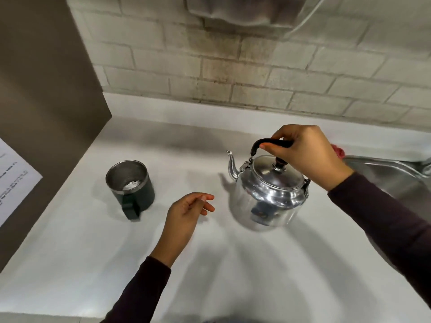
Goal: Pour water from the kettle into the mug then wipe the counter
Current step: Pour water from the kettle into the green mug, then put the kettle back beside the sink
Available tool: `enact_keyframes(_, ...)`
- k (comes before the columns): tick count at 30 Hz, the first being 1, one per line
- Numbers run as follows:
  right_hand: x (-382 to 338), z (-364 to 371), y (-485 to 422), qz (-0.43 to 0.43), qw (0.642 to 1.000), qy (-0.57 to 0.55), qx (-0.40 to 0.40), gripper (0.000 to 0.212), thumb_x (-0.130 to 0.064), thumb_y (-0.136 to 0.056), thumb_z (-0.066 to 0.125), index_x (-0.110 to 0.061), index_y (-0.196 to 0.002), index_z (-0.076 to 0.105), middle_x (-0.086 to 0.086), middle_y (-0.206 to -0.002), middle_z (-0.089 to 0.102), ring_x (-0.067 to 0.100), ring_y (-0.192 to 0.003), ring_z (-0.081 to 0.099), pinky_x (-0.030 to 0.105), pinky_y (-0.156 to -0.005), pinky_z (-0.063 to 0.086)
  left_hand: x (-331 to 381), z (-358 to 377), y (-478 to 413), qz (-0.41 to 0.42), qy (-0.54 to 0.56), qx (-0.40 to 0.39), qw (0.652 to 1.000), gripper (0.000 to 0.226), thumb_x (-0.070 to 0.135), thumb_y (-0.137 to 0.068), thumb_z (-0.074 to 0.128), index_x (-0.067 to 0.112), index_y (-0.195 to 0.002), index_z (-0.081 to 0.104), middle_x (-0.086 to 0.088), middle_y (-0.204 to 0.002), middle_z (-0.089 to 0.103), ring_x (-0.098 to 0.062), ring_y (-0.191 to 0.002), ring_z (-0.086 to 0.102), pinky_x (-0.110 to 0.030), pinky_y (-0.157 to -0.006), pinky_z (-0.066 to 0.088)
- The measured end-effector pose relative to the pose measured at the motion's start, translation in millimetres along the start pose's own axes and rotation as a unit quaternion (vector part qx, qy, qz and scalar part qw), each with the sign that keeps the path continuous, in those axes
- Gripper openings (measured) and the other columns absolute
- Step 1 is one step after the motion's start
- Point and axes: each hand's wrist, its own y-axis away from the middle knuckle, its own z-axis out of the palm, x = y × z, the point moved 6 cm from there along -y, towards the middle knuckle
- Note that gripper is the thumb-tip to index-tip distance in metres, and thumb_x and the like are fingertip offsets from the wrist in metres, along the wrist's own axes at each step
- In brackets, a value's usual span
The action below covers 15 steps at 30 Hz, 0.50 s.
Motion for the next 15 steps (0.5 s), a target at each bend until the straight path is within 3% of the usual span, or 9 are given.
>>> enact_keyframes(2,29,-6,2,0.024,1.0,0.005,0.018,0.024,-0.044,-0.073,0.073,-0.02,-0.072,0.068,-0.008,-0.052,0.062,0.002,-0.045,0.057,0.009,-0.04,0.033,2,20,-4,-0.004,-0.005,-0.014,1.0,0.028,0.017,-0.093,0.048,0.031,-0.083,0.07,0.013,-0.07,0.073,0.0,-0.065,0.06,-0.015,-0.071,0.049)
enact_keyframes(4,59,-11,3,0.052,0.998,0.008,0.033,0.023,-0.043,-0.073,0.074,-0.022,-0.07,0.067,-0.011,-0.05,0.058,-0.002,-0.045,0.055,0.007,-0.035,0.032,3,42,-10,-0.014,-0.009,-0.026,1.0,0.029,0.016,-0.093,0.048,0.032,-0.082,0.07,0.015,-0.067,0.072,0.001,-0.063,0.06,-0.017,-0.071,0.049)
enact_keyframes(6,89,-13,-1,0.07,0.997,0.013,0.025,0.023,-0.043,-0.074,0.073,-0.021,-0.073,0.068,-0.008,-0.053,0.059,0.002,-0.047,0.054,0.009,-0.038,0.028,2,66,-17,-0.025,-0.017,-0.036,0.999,0.03,0.015,-0.093,0.048,0.032,-0.081,0.07,0.015,-0.066,0.072,0.001,-0.063,0.059,-0.022,-0.075,0.05)
enact_keyframes(12,148,-11,-28,0.074,0.997,0.01,-0.014,0.022,-0.033,-0.084,0.066,-0.013,-0.094,0.066,0.007,-0.083,0.069,0.023,-0.074,0.06,0.029,-0.06,0.042,3,105,-34,-0.011,-0.044,-0.049,0.998,0.029,0.018,-0.093,0.048,0.035,-0.082,0.07,0.015,-0.07,0.072,-0.003,-0.067,0.061,-0.032,-0.081,0.05)
enact_keyframes(15,175,-9,-50,0.086,0.994,-0.047,-0.041,0.018,-0.025,-0.087,0.063,-0.012,-0.101,0.063,0.01,-0.093,0.069,0.025,-0.082,0.062,0.022,-0.062,0.044,2,119,-44,-0.007,-0.048,-0.036,0.998,0.029,0.019,-0.093,0.048,0.035,-0.082,0.069,0.016,-0.07,0.073,-0.001,-0.066,0.061,-0.031,-0.079,0.049)
